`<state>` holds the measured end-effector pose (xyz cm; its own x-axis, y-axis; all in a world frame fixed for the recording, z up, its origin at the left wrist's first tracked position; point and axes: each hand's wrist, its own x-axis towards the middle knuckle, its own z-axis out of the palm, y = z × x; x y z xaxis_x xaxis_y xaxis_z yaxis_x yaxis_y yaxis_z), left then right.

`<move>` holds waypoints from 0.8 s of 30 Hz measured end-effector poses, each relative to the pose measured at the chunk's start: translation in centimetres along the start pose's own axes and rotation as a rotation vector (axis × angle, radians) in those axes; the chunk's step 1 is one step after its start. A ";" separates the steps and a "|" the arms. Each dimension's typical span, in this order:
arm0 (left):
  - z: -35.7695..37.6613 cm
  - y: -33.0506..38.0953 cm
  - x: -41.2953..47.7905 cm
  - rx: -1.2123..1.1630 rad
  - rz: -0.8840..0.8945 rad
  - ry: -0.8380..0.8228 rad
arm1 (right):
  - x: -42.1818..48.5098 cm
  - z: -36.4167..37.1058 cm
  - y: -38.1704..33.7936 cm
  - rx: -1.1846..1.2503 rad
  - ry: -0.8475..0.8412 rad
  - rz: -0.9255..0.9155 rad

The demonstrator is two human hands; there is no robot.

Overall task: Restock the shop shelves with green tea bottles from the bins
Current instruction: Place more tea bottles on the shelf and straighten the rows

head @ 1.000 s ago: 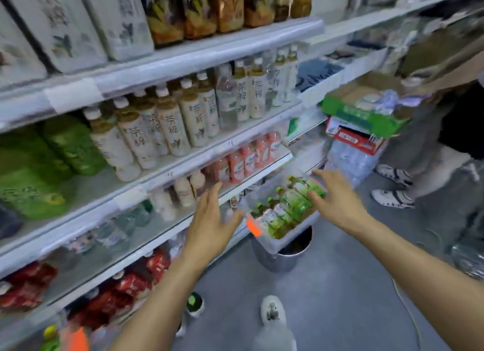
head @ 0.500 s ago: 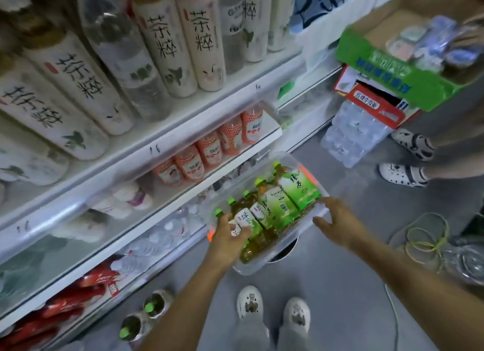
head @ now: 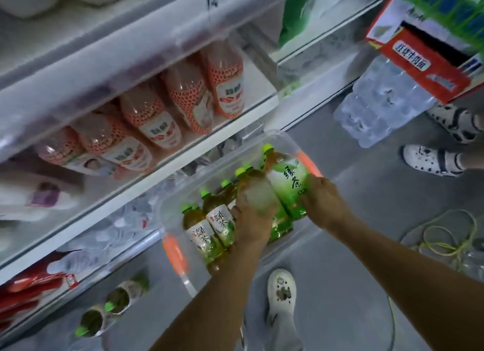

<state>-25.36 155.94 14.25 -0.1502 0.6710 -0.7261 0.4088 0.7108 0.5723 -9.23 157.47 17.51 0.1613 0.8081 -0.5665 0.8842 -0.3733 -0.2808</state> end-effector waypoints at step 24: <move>-4.9 -5.1 3.2 -0.329 -0.083 -0.176 | 6.5 4.8 -1.6 0.473 -0.311 0.287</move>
<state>-32.31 155.47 10.91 -0.0016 0.5821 -0.8131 0.0864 0.8102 0.5798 -11.71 161.15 10.51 0.1648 0.5024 -0.8488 0.5242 -0.7736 -0.3561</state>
